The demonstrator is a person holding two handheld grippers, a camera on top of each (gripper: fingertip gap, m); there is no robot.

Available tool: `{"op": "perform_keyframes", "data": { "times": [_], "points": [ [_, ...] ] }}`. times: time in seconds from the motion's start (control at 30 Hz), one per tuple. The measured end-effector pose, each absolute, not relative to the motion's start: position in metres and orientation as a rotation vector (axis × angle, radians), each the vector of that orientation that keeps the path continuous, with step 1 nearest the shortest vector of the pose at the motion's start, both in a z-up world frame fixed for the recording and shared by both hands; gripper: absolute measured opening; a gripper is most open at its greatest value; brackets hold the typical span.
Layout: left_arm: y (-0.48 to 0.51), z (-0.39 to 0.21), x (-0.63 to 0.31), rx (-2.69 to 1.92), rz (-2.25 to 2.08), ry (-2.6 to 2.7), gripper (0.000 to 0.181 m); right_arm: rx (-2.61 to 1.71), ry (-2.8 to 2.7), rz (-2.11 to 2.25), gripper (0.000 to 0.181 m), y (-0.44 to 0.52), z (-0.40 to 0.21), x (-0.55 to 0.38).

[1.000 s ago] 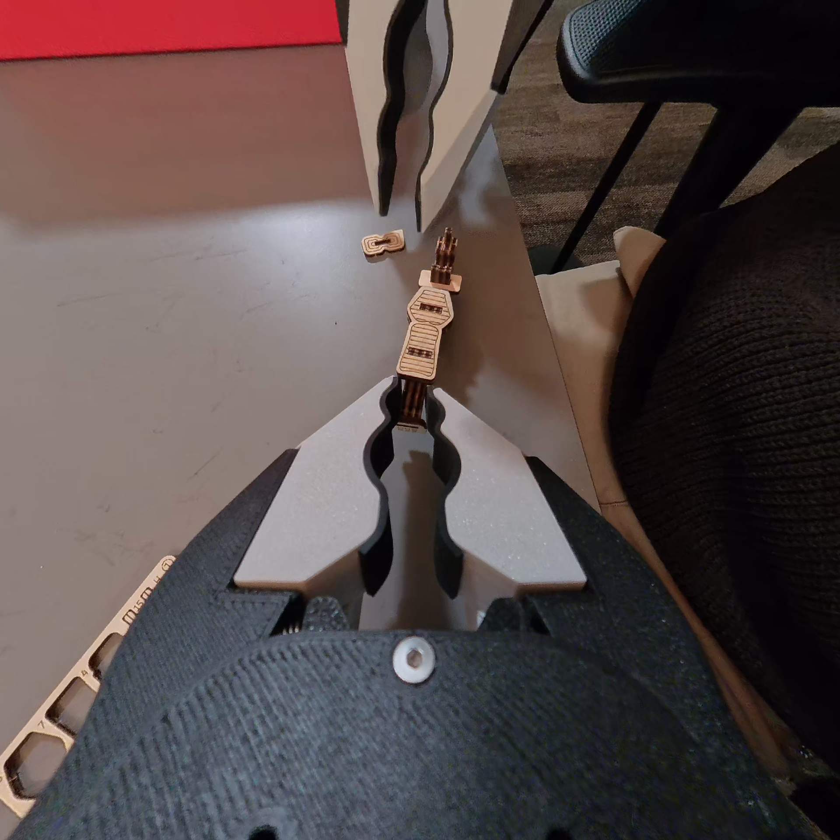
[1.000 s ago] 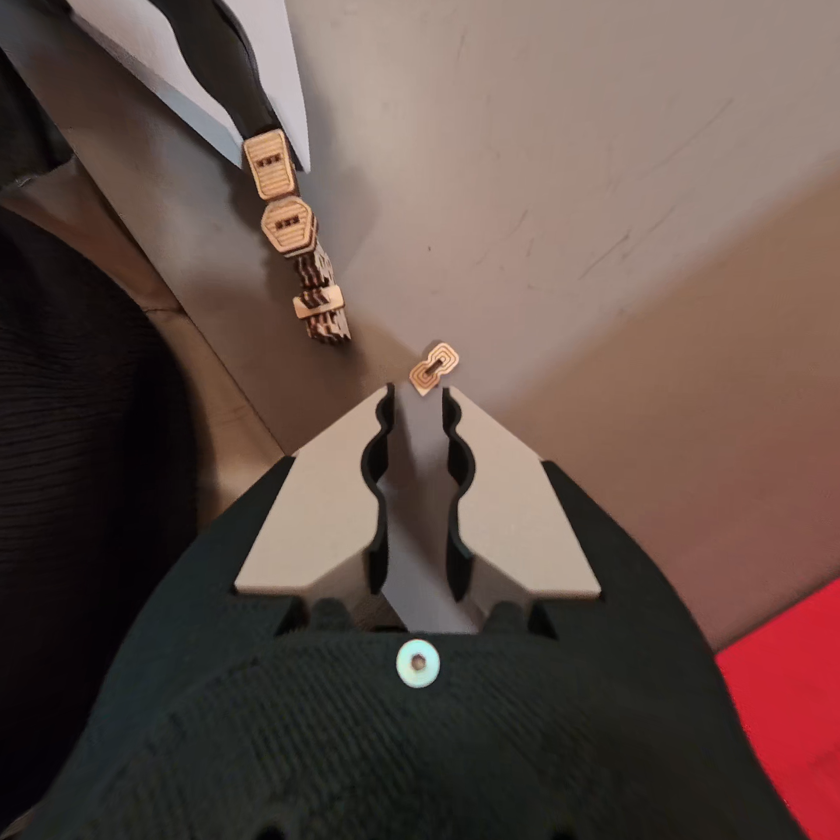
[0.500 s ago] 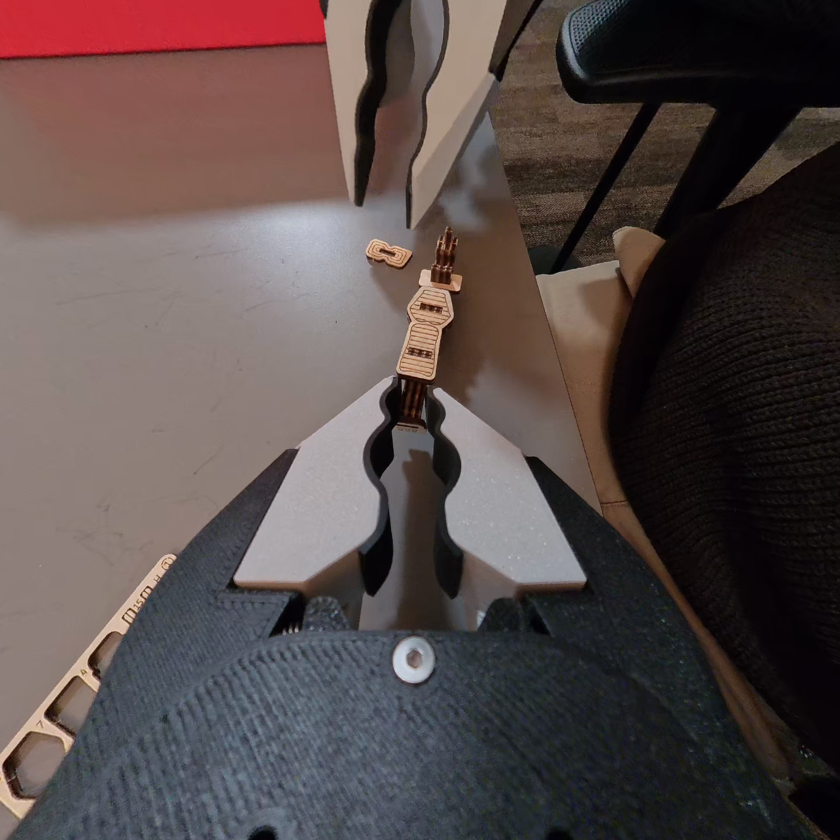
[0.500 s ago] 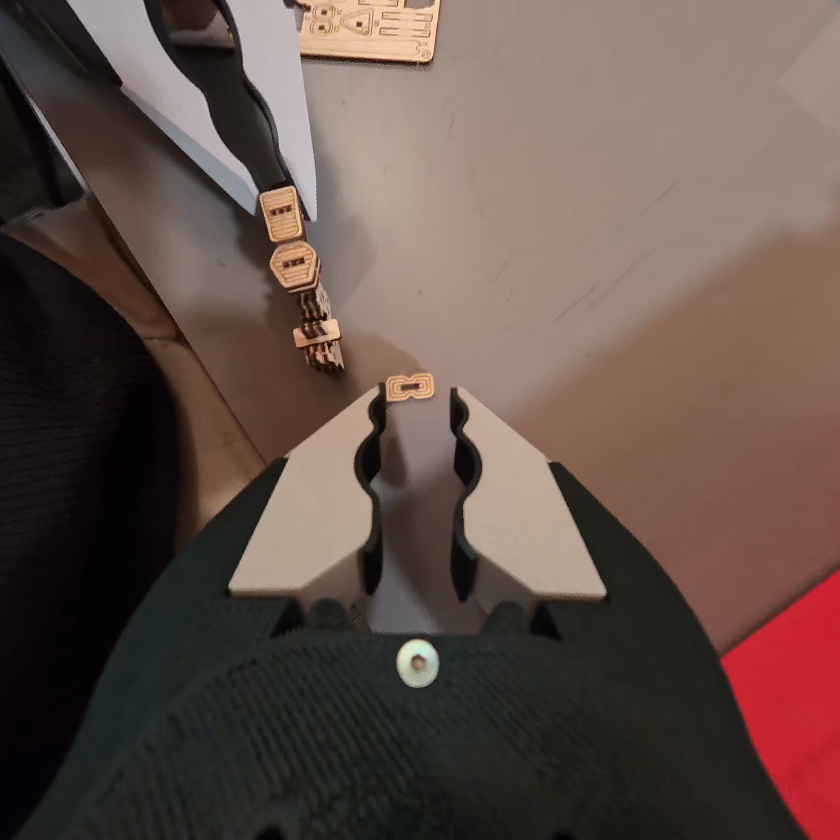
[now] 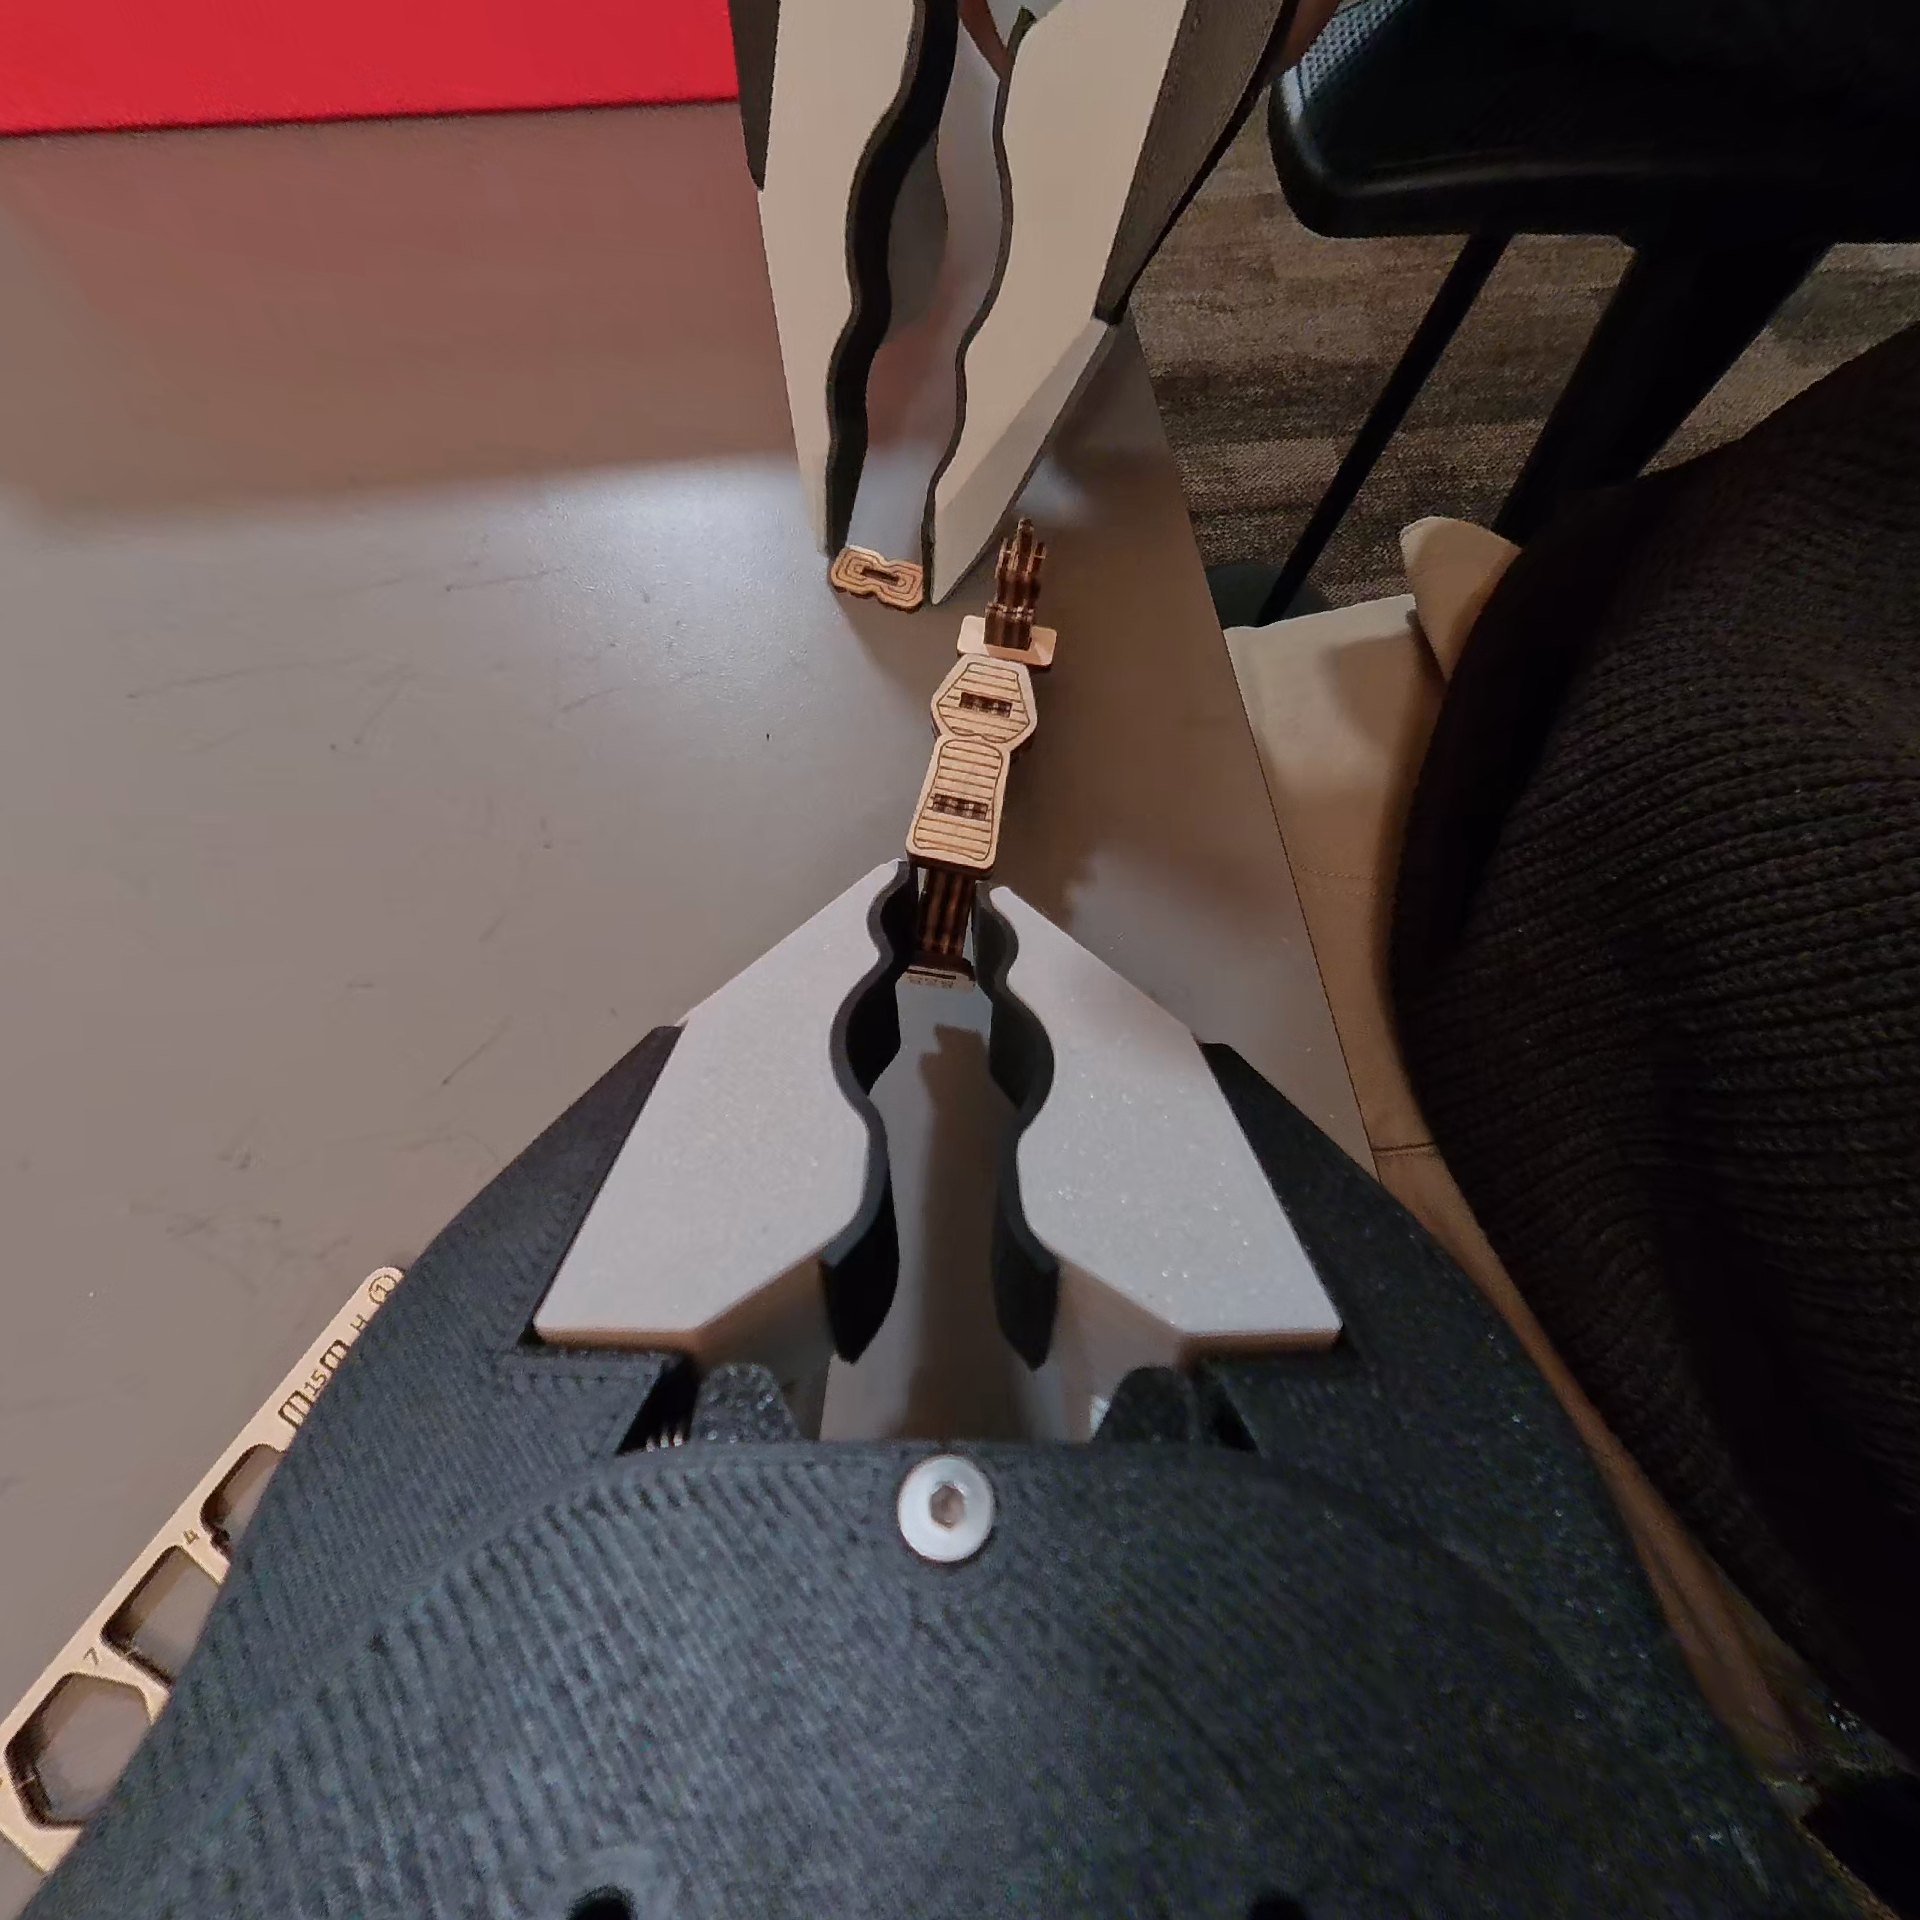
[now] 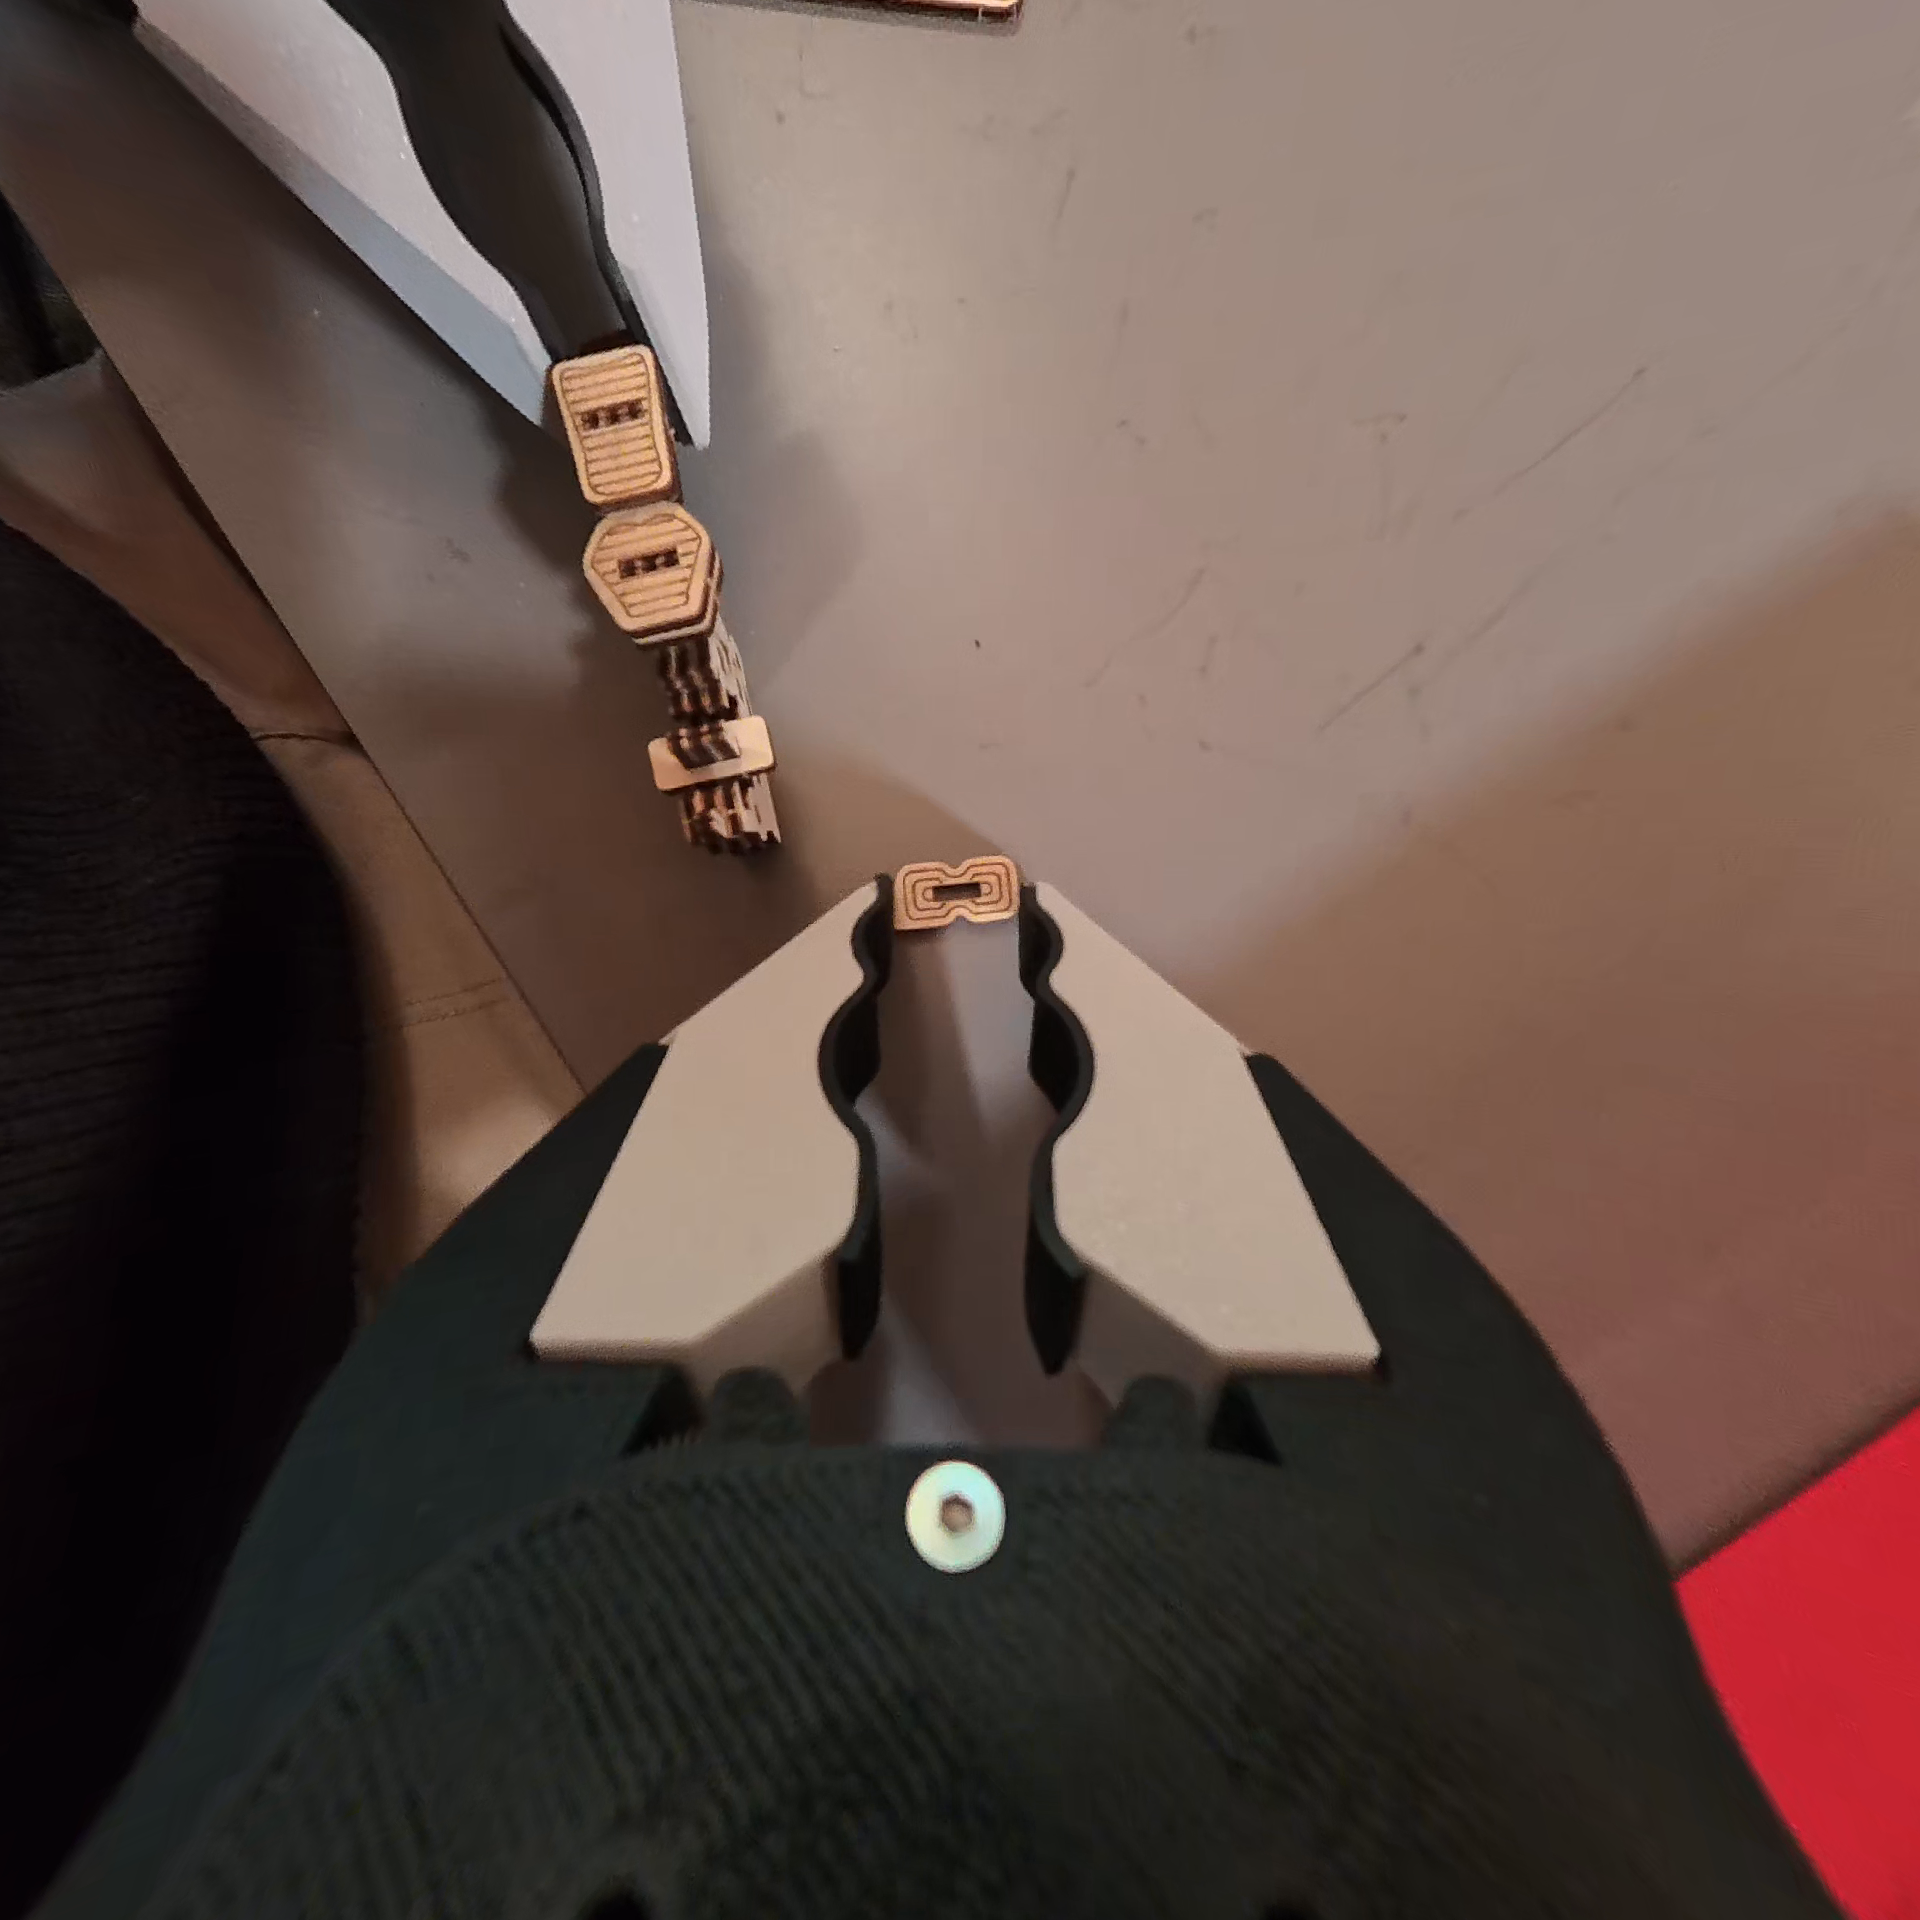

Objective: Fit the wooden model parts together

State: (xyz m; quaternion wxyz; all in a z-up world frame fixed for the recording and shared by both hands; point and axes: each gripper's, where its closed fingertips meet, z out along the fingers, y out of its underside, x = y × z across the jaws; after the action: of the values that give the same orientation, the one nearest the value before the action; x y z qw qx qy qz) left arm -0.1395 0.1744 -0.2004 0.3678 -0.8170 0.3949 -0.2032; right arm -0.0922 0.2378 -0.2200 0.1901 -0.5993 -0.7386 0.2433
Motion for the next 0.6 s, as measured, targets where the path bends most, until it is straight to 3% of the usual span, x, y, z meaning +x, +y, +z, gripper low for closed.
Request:
{"op": "perform_keyframes", "data": {
  "times": [0.37, 0.6],
  "points": [
    [0.175, -0.201, -0.139, -2.098, -0.520, 1.015, 0.009, -1.574, -2.027, 0.854, 0.023, 0.210, -0.168, -0.103],
    [0.175, -0.200, -0.139, -2.094, -0.511, 1.018, 0.009, -1.555, -2.163, 0.694, 0.024, 0.194, -0.186, -0.101]
  ]
}}
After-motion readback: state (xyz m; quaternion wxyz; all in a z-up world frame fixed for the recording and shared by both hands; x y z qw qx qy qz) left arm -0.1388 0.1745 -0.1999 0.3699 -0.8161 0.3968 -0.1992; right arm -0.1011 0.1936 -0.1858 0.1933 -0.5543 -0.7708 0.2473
